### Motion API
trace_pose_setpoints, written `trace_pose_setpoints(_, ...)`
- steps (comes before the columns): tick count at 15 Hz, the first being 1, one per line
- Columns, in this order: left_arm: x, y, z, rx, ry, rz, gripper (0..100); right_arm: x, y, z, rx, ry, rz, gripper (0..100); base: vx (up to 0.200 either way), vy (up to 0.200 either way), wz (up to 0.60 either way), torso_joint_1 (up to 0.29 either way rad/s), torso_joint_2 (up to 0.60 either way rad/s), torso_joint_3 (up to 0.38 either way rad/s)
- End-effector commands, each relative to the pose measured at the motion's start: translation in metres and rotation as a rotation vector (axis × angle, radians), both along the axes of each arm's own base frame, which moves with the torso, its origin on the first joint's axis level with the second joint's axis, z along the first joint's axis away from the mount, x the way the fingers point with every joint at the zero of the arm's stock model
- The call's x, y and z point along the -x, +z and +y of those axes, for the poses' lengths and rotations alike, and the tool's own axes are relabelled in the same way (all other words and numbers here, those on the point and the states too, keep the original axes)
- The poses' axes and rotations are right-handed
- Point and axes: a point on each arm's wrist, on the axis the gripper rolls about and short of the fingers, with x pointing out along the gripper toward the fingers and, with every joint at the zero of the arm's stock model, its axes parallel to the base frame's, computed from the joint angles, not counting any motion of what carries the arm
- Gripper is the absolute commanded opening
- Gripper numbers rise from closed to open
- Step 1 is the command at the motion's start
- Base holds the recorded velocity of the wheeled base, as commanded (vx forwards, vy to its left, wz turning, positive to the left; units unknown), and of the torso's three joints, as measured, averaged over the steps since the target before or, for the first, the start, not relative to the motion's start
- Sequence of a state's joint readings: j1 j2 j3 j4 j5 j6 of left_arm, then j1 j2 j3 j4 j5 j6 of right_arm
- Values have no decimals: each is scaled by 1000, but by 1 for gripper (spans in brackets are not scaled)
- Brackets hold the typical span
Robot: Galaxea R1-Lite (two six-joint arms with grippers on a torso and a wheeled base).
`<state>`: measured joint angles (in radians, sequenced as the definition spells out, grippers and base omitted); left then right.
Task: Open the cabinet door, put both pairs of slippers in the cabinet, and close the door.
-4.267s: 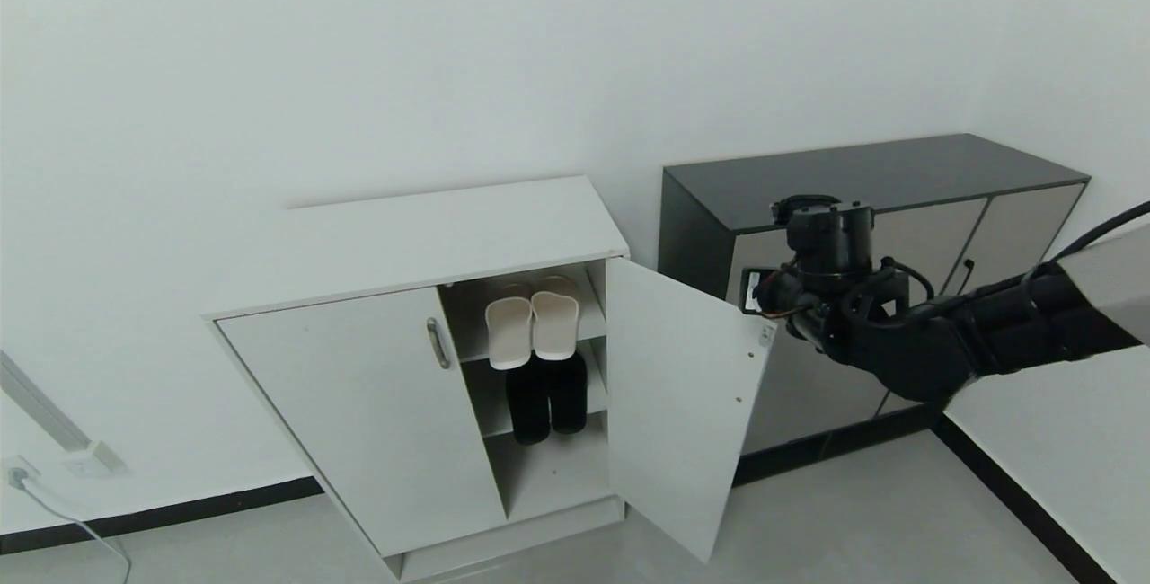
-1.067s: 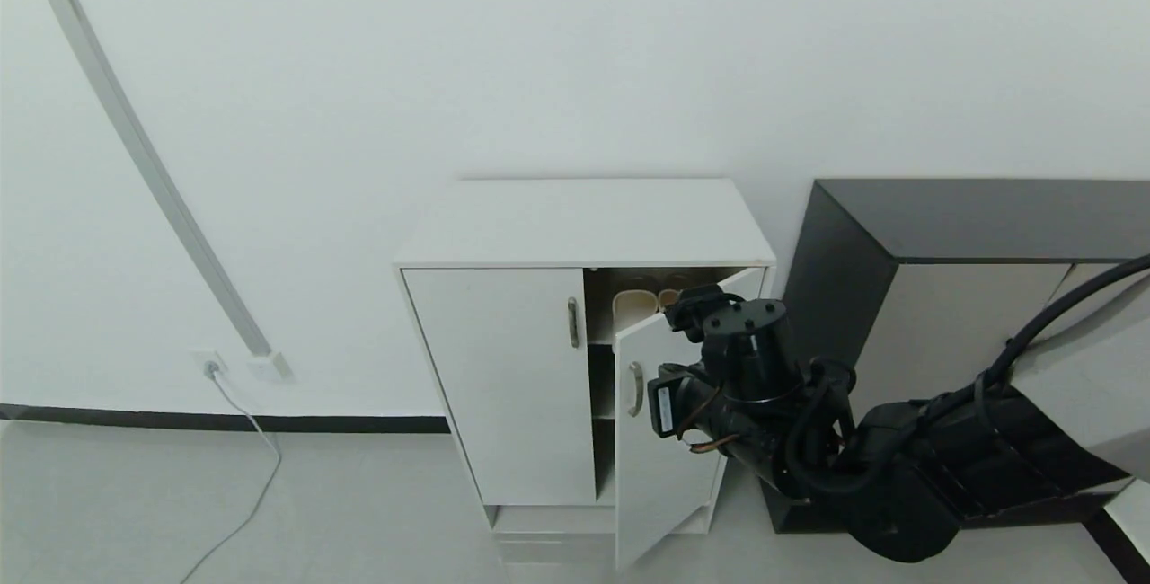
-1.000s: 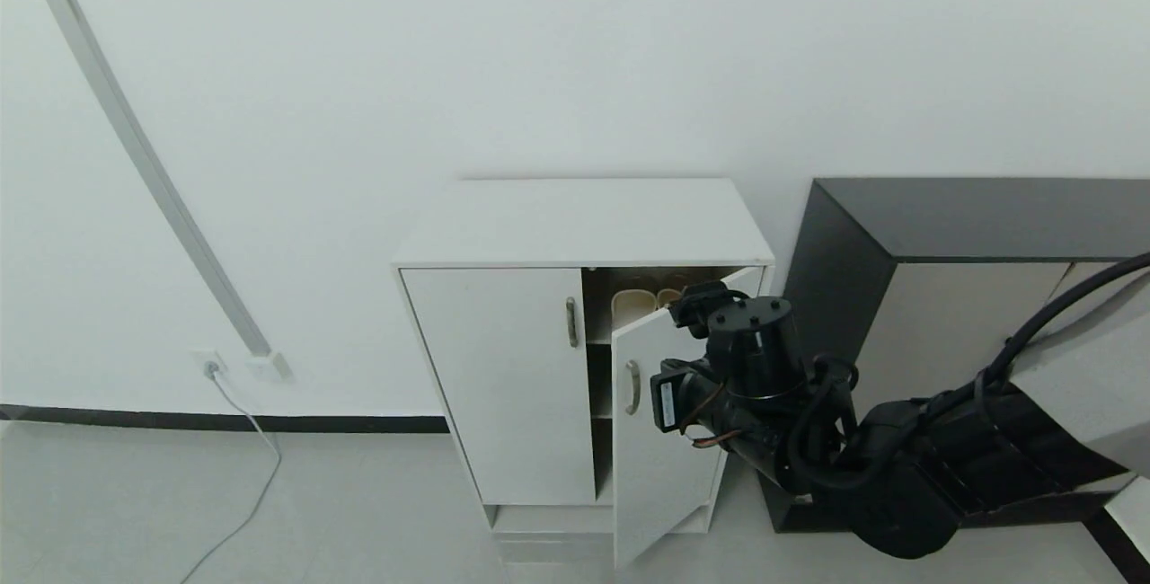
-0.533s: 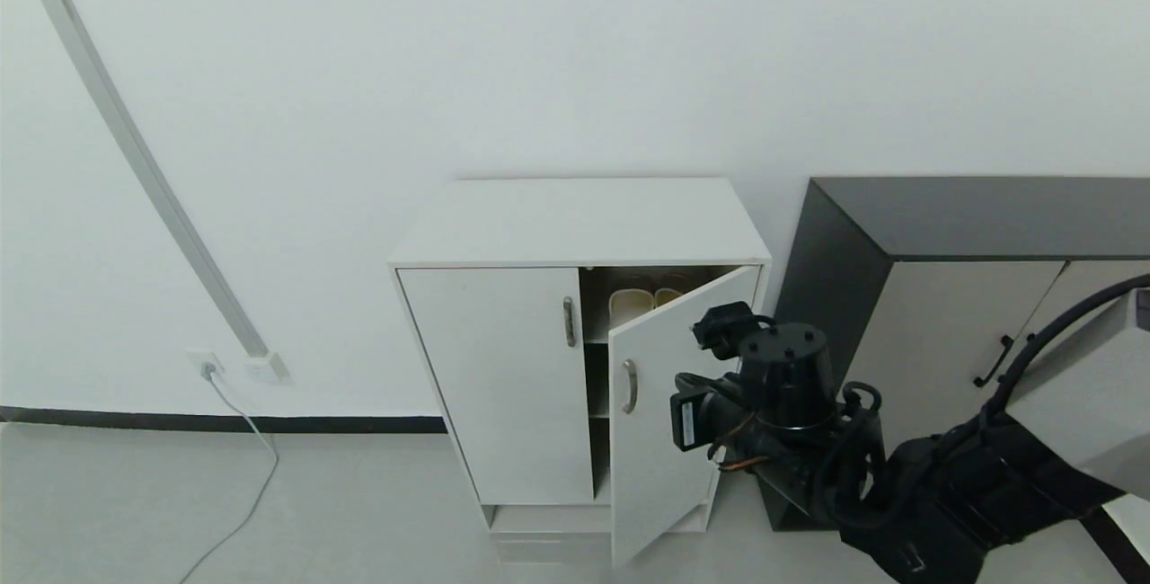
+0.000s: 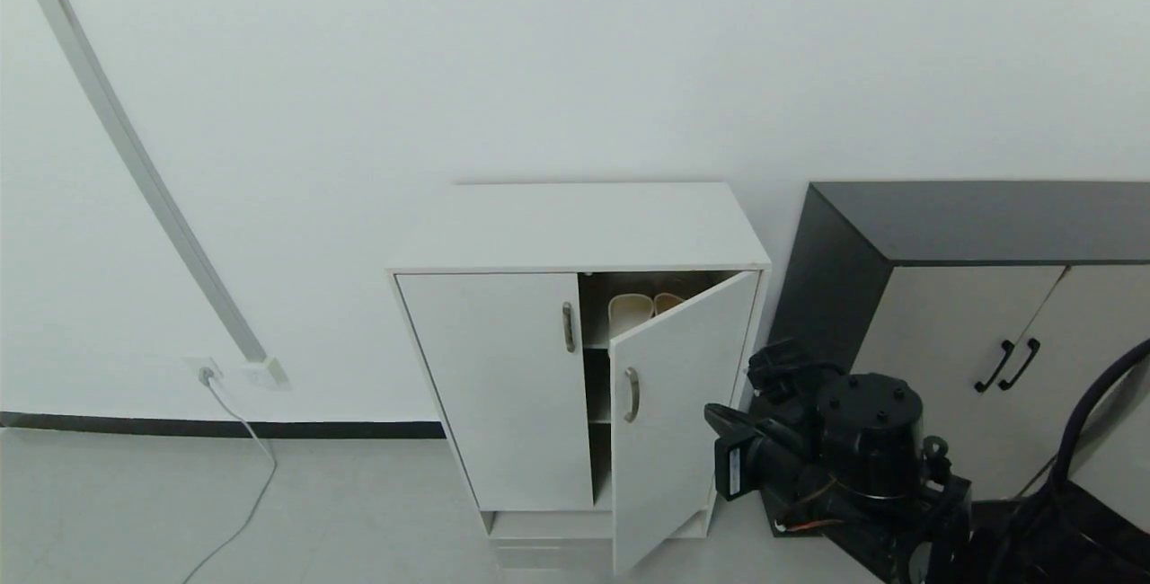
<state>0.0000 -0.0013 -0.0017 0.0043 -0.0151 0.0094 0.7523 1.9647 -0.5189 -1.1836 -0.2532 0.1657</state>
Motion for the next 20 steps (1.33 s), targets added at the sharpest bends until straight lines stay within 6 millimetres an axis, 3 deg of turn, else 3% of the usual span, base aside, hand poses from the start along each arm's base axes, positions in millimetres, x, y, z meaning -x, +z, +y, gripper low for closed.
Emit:
trace_pose_setpoints(1, 0, 0, 0, 0, 0, 2, 0, 7, -6, -6, 15, -1, 16, 0, 200, 0, 0, 2, 2, 7)
trace_pose_setpoints(11, 0, 0, 0, 2, 1, 2, 0, 2, -14, -2, 13, -3, 8, 0, 20, 0, 0, 2, -1, 0)
trace_pose_setpoints(20, 0, 0, 0, 2, 1, 2, 0, -37, -34, 15, 10, -34, 2, 0, 0, 0, 0, 0, 0, 0)
